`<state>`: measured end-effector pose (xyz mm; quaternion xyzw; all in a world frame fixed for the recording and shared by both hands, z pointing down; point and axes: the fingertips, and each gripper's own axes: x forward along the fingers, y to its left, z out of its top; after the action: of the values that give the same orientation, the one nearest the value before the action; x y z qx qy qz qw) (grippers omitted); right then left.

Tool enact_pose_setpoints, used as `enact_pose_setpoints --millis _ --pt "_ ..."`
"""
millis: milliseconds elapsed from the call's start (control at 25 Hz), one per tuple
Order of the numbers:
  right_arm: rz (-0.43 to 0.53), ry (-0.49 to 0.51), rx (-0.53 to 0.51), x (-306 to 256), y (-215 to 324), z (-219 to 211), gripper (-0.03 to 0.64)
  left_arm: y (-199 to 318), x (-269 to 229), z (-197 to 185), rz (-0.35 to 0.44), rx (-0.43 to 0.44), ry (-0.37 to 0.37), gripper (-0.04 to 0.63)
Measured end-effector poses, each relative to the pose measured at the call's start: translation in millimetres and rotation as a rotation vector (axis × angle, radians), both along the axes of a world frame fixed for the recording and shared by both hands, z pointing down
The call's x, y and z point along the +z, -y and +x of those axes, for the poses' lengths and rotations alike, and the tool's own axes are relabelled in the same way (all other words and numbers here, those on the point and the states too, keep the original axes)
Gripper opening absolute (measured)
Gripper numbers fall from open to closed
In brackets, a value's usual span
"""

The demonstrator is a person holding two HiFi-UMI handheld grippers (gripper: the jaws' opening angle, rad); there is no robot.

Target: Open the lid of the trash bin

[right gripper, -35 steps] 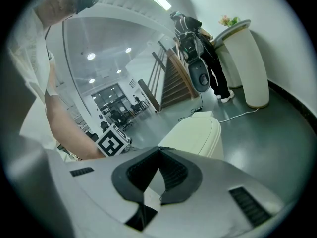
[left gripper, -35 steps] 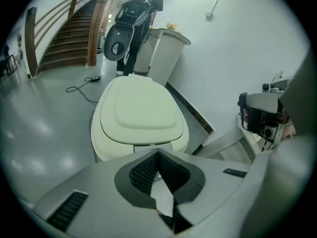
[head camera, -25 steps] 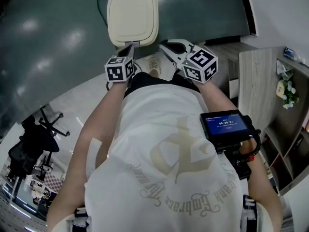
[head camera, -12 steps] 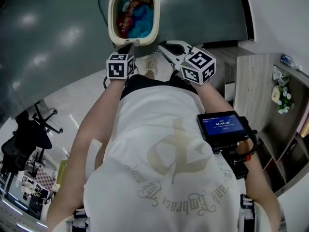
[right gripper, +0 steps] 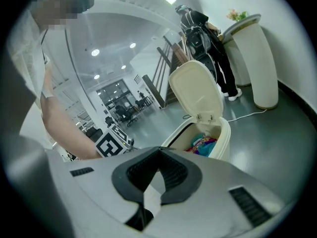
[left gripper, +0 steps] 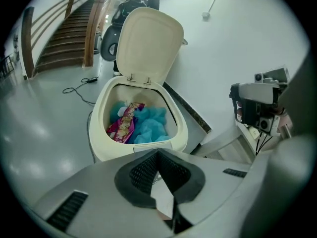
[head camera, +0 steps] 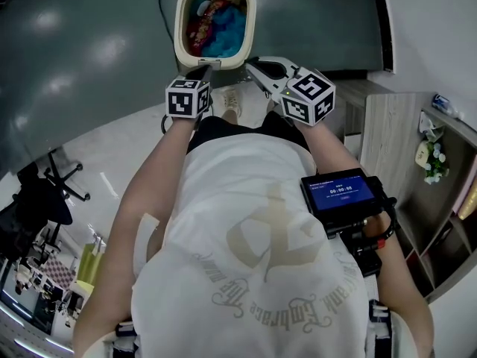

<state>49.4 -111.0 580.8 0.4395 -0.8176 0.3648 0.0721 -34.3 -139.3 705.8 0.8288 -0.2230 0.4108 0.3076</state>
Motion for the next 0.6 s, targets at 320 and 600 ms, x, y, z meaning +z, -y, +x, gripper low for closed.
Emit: enact_pose_setpoints --millis 320,600 --pt "0.016 -0.011 0.042 -3.0 -0.3 14.8 0.005 -2.1 9.8 7.1 -0.020 -0.078 -0.080 0.006" --pt "0.042 -0.035 0.040 -13.0 -1.7 8.3 0.005 -6.5 -11.3 2.3 -0.015 -0.069 -0.131 0.006"
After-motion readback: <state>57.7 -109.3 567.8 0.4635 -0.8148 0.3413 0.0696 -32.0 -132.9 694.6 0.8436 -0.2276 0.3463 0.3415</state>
